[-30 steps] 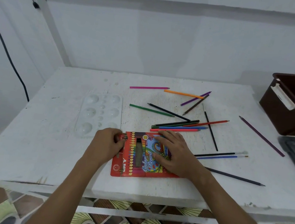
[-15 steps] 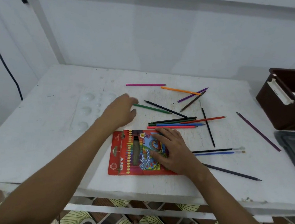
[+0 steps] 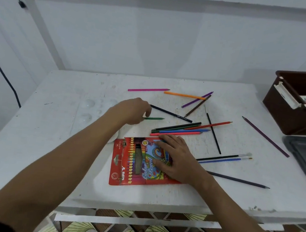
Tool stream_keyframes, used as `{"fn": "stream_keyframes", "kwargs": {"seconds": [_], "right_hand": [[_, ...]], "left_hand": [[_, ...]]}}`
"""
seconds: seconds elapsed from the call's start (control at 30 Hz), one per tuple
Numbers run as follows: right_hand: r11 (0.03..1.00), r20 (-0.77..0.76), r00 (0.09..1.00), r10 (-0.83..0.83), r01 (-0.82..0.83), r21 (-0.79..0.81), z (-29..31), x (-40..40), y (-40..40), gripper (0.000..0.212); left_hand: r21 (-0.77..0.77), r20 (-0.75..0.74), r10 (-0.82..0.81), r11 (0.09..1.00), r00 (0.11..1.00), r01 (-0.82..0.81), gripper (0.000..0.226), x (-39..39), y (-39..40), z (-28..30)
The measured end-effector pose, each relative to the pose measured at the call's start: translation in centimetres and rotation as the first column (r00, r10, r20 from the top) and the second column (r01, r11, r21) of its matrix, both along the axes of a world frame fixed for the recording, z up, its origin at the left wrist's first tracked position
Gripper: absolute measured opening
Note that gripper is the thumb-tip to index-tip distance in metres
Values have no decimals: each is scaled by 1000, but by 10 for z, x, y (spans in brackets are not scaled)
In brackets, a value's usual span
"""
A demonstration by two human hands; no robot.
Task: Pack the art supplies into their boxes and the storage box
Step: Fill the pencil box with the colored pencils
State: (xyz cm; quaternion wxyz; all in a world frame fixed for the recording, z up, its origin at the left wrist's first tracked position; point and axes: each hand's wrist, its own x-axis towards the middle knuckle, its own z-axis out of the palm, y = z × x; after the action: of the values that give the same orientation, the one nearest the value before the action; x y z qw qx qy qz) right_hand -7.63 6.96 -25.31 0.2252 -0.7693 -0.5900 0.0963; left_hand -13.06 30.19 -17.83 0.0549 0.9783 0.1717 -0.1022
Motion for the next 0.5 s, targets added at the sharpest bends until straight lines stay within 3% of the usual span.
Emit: {"fn": "stream_keyframes", "kwargs": {"seconds": [0.17,0.23,0.3,0.4,0.5], "right_hand": [[1000,-9,1000,-2,2,6,-1,0,0,67],[1000,-4,1000,-2,2,7,-2,0,0,66],[1000,-12,1000,0,0,3,-1,0,0,66],[1000,-18,1000,3,-3,12,0,0,-1,66],[1000,-20,1000,5,-5,14,1,0,-1,64]], "left_hand": [[-320,136,153,942,979,-102,30,-5,1,42],[-552,188,369,806,910,-212,23,6,0,42],[-672,171,510,686,843,-279,25,17,-1,37],[-685,144,507,670,850,-284,29,32,-6,22],[-579,176,433,772,884,-262,27,43,-10,3]]}}
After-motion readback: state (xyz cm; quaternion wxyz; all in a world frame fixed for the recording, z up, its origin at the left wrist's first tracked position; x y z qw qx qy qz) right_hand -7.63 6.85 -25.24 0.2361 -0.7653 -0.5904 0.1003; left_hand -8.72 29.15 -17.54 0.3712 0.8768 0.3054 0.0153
